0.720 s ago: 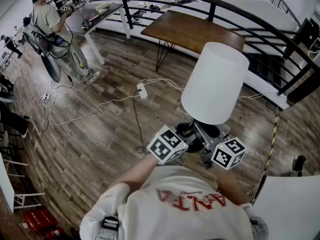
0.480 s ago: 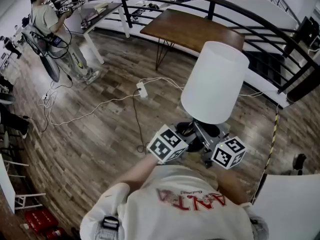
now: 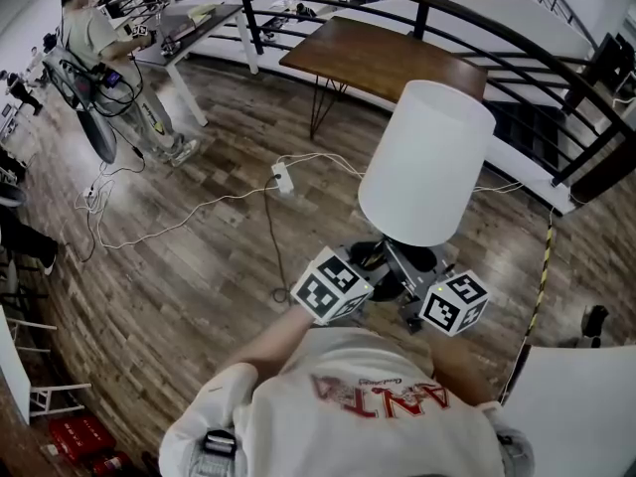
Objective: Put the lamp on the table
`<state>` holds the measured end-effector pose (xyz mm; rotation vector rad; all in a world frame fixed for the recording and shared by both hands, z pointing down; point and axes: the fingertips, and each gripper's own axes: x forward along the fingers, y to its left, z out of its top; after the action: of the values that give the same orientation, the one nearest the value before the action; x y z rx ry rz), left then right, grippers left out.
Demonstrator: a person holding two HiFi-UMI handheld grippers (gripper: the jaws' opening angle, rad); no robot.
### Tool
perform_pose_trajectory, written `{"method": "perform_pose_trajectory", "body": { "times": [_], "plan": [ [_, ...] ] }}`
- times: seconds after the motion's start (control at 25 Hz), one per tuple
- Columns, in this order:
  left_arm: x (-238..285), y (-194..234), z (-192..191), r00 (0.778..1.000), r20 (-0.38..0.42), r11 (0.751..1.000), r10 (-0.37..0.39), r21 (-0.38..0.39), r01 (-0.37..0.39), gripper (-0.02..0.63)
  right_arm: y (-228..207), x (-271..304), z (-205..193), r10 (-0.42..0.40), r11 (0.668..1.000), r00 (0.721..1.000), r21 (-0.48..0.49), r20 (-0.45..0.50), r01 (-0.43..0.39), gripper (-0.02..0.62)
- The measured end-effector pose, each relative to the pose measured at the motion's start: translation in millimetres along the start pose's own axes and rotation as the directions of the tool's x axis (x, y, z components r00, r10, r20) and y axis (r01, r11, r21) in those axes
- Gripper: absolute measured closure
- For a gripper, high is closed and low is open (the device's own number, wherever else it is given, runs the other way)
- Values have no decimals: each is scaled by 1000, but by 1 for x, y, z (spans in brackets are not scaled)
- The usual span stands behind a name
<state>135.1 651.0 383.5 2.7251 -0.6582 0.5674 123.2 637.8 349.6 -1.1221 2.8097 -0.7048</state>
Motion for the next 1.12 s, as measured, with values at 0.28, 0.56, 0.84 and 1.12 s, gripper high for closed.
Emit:
{"method": "perform_pose_trajectory", "body": {
  "times": [0.28, 0.56, 0.84, 1.12],
  "plan": [
    [-8, 10, -3, 1000, 4, 1000, -10, 2, 10, 502, 5, 13, -2, -7, 1000, 1000, 7, 3, 7, 509],
    [-27, 36, -10, 999, 4, 999, -37, -1, 37, 502, 14, 44, -5, -20, 1000, 1000, 18, 0, 20, 509],
    [-59, 78, -24, 1000, -4, 1000, -27, 5, 27, 502, 33, 95, -12, -12, 1000, 1000, 29, 12, 11, 509],
    [-76, 119, -32, 1000, 7, 999, 2, -37, -2, 502, 39, 140, -15, 34, 999, 999, 29, -26, -33, 509]
  ]
}}
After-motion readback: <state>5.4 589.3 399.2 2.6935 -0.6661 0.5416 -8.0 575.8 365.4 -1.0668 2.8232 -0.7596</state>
